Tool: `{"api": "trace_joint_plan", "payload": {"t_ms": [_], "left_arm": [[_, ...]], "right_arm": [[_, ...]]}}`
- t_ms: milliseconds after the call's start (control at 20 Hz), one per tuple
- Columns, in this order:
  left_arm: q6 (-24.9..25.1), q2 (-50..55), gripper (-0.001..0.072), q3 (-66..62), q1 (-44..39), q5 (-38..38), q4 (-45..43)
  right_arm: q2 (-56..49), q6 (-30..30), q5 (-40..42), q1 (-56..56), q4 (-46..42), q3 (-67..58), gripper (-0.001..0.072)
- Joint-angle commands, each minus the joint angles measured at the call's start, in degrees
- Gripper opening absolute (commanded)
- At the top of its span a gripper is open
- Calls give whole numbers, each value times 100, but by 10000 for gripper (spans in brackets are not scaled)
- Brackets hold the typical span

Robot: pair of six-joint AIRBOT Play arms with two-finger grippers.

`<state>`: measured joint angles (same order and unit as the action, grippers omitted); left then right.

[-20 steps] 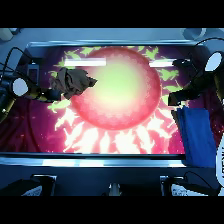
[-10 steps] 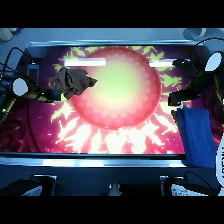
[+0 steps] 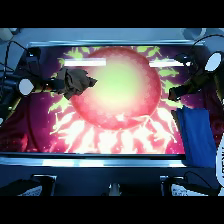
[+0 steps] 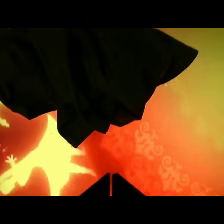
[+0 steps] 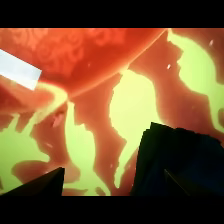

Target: Fold the shirts.

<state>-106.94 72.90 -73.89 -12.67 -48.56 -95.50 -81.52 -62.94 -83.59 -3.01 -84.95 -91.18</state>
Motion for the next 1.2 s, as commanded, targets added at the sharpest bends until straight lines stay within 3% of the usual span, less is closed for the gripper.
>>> {"api": "trace_joint_plan", "payload": {"t_ms": [0,50,100,150,300,350,500,600,800,850,900,950,1000,1150], "left_arm": [[-345,348,72,-4,-20,1397,-7],[-155,452,222,-4,17,1464,-52],[11,549,523,-2,55,1534,-52],[42,673,720,-4,114,1628,-50],[-293,1099,720,-210,385,1827,-2],[-431,1429,720,-595,579,1436,262],[-11,2787,720,-2208,1141,13,1453],[4,3628,720,-3106,1325,-662,2002],[2,4411,720,-3574,1338,-761,2682],[2,4478,566,-3574,1329,-758,2811],[20,4494,268,-3576,1329,-758,3021],[232,4446,68,-3578,1331,-739,3342],[699,4319,25,-3606,1329,-693,3689],[2166,3397,23,-3923,1130,-719,4004]], "right_arm": [[0,7,800,0,-70,0,674],[-7,103,999,0,-140,0,674],[-11,181,1106,0,-179,0,674],[-9,240,1222,0,-234,0,674],[-9,236,1541,0,-254,0,674],[-11,234,1639,0,-229,0,673],[-9,234,1648,0,0,0,673],[-9,236,1545,0,164,0,673],[-9,236,1325,0,356,-2,674],[-2,238,1261,0,354,-4,674],[4,258,1187,0,352,-20,674],[39,321,1163,0,345,-17,674],[96,396,1178,0,328,-20,674],[485,542,1220,0,92,-76,674]]}}
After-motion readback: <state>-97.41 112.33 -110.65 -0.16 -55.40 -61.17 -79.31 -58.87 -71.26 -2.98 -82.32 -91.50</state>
